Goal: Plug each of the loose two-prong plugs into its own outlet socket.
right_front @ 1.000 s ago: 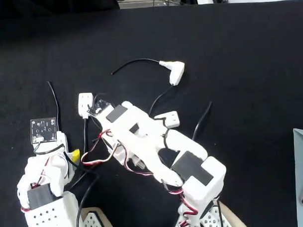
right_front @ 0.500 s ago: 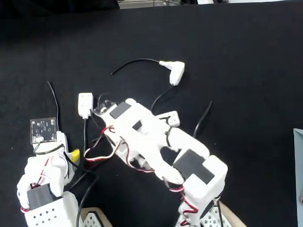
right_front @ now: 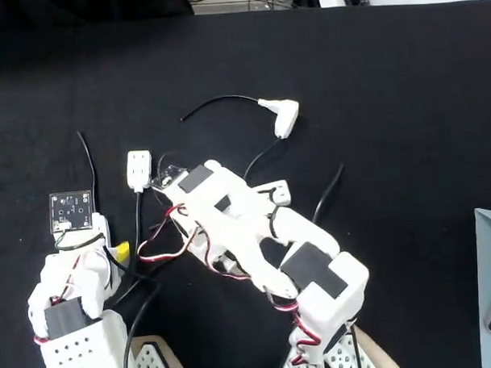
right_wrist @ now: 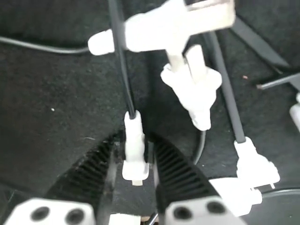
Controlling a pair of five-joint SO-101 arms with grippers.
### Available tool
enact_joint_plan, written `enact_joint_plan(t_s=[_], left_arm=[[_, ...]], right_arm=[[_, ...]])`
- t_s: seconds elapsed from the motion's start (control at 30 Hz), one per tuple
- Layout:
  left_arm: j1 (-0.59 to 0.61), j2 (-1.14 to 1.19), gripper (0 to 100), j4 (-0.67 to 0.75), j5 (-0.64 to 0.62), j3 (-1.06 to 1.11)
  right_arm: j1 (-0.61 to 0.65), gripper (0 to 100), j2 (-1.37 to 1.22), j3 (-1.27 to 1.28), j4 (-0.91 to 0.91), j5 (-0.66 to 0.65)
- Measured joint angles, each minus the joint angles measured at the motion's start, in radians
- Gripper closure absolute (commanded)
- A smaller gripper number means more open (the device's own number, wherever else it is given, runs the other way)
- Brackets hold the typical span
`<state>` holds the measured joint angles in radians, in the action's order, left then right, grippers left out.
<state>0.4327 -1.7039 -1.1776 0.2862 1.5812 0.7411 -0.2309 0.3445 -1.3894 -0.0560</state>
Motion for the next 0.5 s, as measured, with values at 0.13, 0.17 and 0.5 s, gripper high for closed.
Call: enact_joint_plan(t_s=[0.13, 0.17, 0.5], left_arm=[[0.000, 0.000, 70, 0.000, 0.000, 0.000], [0.000, 0.000, 70, 0.000, -0.002, -0.002], [-0.014, 0.000, 70, 0.060, -0.141, -0.110]], right_arm=[[0.000, 98.7, 0.129, 0.011, -0.006, -0.002], [0.000, 98.7, 0.173, 0.021, -0.006, -0.002], [0.000, 98.7, 0.623, 0.230, 0.132, 0.020]])
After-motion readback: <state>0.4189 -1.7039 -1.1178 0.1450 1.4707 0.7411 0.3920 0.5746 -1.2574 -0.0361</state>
